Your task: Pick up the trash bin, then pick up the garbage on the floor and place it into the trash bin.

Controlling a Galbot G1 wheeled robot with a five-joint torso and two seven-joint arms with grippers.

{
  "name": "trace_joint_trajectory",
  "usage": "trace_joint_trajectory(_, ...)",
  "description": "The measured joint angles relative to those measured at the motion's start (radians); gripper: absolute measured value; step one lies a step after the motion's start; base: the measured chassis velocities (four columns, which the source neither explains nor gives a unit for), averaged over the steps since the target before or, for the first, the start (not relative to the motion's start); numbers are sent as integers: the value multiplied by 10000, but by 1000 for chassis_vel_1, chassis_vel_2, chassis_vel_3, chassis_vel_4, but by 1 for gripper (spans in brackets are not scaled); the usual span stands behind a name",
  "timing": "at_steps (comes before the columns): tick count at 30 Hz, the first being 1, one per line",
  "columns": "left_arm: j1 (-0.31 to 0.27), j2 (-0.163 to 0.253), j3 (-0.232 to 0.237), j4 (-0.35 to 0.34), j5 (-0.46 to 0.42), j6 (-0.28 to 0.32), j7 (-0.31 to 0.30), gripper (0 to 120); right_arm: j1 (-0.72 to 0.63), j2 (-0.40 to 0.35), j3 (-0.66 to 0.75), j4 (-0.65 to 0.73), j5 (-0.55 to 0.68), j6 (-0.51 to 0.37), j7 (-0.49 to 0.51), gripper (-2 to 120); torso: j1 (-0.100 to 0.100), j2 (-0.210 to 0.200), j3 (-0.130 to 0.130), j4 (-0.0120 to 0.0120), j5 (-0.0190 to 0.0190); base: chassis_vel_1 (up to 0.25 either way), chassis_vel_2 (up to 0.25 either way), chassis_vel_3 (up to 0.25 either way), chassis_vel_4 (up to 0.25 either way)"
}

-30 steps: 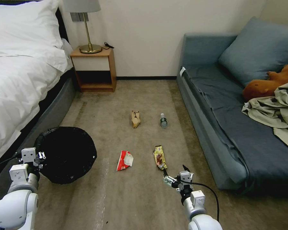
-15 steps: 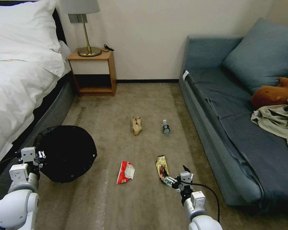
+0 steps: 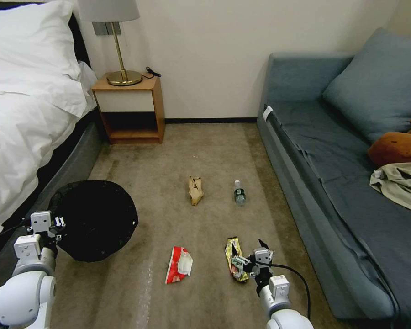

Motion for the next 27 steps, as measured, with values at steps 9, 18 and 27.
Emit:
trace_joint_trajectory(9,-42,41,-17,122,-12,-57,-4,4,91,-35,61,-135,0,-30,18,100,0,1,0,-1,0,-101,125,109,-131)
trace_joint_trajectory(18,-219,166,77,264,20,-79,-4,4,334,-440,-113,-418,430,-301,-171,100,0,0,1,0,0,-63,100,52,-98)
trace_joint_trajectory(27,-90,292,164,285,109,-124,15,4,1688,-1763,-665,-948,1844,-2730,-397,100,0,0,0,1,1,0,0,0,0)
